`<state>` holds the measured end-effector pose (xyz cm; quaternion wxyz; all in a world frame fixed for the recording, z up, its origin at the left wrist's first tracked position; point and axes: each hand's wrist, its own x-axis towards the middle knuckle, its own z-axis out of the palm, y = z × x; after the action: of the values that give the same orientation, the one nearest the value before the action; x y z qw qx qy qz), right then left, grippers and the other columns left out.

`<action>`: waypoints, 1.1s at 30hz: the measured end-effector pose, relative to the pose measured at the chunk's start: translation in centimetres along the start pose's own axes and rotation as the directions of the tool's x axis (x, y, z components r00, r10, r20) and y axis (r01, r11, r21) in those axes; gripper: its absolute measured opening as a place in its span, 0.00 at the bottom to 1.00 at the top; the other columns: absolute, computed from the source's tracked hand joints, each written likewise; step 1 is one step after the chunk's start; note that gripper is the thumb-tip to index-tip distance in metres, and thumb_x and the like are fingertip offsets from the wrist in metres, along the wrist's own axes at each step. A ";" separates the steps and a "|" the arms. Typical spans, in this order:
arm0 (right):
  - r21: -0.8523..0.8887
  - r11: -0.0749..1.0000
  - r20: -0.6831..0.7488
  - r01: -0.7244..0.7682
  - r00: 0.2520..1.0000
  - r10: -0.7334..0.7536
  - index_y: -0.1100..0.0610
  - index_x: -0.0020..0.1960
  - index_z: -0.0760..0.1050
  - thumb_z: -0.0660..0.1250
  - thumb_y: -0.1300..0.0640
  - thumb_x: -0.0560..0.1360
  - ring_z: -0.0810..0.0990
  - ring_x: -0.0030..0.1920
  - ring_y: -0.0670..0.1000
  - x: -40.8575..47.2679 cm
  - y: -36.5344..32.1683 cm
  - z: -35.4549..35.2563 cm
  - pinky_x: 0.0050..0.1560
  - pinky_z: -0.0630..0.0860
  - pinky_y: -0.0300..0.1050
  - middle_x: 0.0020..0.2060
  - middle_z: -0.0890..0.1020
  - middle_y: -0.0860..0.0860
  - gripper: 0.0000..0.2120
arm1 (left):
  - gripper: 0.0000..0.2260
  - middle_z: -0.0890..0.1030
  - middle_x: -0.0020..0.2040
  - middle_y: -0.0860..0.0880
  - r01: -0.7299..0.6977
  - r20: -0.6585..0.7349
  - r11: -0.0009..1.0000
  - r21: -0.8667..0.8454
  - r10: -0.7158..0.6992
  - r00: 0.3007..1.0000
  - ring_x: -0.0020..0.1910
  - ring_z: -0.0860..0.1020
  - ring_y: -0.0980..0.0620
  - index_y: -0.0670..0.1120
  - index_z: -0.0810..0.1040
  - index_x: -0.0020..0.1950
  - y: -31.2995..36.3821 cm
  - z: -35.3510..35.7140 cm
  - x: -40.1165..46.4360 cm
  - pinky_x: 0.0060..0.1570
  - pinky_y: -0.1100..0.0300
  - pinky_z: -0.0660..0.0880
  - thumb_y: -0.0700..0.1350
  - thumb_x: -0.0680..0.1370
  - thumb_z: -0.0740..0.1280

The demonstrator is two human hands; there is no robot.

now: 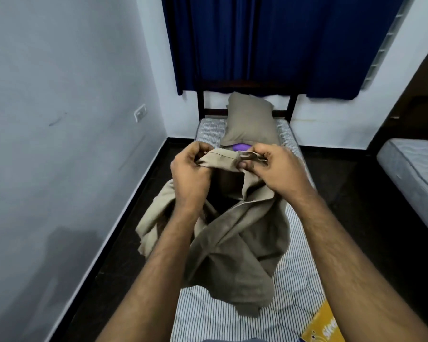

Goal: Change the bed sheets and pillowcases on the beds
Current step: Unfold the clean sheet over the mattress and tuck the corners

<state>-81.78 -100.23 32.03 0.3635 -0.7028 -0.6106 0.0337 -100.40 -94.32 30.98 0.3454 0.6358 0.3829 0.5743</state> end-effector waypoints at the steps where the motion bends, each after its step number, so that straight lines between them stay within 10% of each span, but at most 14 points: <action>1: -0.113 0.994 -0.008 -0.007 1.000 0.006 0.49 0.49 0.78 0.71 0.37 0.72 0.80 0.44 0.50 0.2 0.2 -0.4 0.40 0.75 0.48 0.38 0.81 0.44 0.17 | 0.09 0.83 0.36 0.53 -0.060 -0.008 0.996 0.061 0.061 0.998 0.37 0.80 0.56 0.49 0.81 0.40 0.5 -0.3 0.4 0.40 0.54 0.78 0.34 0.70 0.70; 6: -0.285 0.957 -0.341 -0.054 0.939 -0.048 0.51 0.52 0.79 0.65 0.61 0.76 0.79 0.46 0.58 1.1 -1.3 -1.6 0.44 0.75 0.51 0.41 0.81 0.52 0.09 | 0.04 0.82 0.43 0.57 -0.204 0.000 0.845 0.495 0.235 0.972 0.42 0.79 0.55 0.54 0.81 0.46 2.1 -0.9 0.2 0.39 0.55 0.75 0.47 0.72 0.72; 10: 0.083 0.996 -0.473 -0.025 0.879 0.062 0.49 0.58 0.80 0.61 0.61 0.75 0.81 0.47 0.51 3.1 -3.0 -1.7 0.49 0.80 0.52 0.45 0.84 0.49 0.16 | 0.13 0.79 0.37 0.55 -0.020 0.176 0.754 0.657 -0.128 0.976 0.41 0.78 0.51 0.54 0.76 0.42 -0.4 -1.2 0.7 0.36 0.57 0.69 0.60 0.70 0.75; 13: 0.326 0.945 -0.412 -0.036 0.894 0.177 0.54 0.57 0.79 0.60 0.62 0.75 0.82 0.51 0.49 4.0 -3.1 -1.6 0.56 0.79 0.51 0.49 0.84 0.48 0.15 | 0.16 0.82 0.36 0.51 0.176 0.276 0.883 0.435 -0.317 0.907 0.37 0.79 0.53 0.50 0.79 0.40 -3.2 -2.3 0.6 0.37 0.55 0.73 0.57 0.65 0.80; 18: 0.459 0.884 -0.223 -0.090 0.951 0.213 0.52 0.49 0.78 0.57 0.57 0.75 0.79 0.49 0.40 3.3 -2.1 -0.9 0.56 0.75 0.45 0.46 0.82 0.43 0.11 | 0.07 0.81 0.35 0.51 0.246 0.176 0.954 -0.172 -0.216 0.960 0.35 0.75 0.58 0.45 0.82 0.39 -1.4 -3.4 1.2 0.37 0.64 0.72 0.40 0.71 0.79; 21: 0.302 0.953 -0.117 0.030 0.993 0.006 0.47 0.50 0.79 0.57 0.51 0.73 0.77 0.51 0.40 2.4 -1.7 -0.3 0.56 0.74 0.45 0.48 0.79 0.42 0.13 | 0.03 0.85 0.39 0.51 0.131 0.064 0.976 -0.175 -0.121 0.991 0.39 0.79 0.57 0.49 0.85 0.42 0.0 -4.1 2.3 0.43 0.60 0.74 0.44 0.73 0.78; 25: 0.108 0.949 0.134 0.297 0.941 -0.310 0.47 0.64 0.75 0.64 0.42 0.76 0.77 0.58 0.47 1.6 -3.1 1.8 0.60 0.75 0.51 0.55 0.79 0.45 0.19 | 0.05 0.87 0.44 0.46 0.008 0.265 0.993 -0.114 0.022 0.964 0.45 0.83 0.54 0.41 0.86 0.48 2.1 -3.3 2.0 0.50 0.59 0.78 0.35 0.75 0.74; 33: 0.168 0.980 0.091 0.104 0.989 -0.120 0.46 0.43 0.77 0.62 0.50 0.70 0.81 0.40 0.47 1.6 -2.6 4.8 0.41 0.79 0.53 0.36 0.82 0.47 0.06 | 0.12 0.87 0.42 0.55 -0.183 0.305 0.976 0.121 0.138 0.942 0.45 0.84 0.59 0.48 0.85 0.52 4.1 -4.1 1.9 0.53 0.61 0.78 0.37 0.71 0.78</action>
<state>-85.90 -96.64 30.60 0.3897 -0.6325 -0.6621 0.0984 -104.01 -94.55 35.94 0.3025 0.7672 0.3154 0.4695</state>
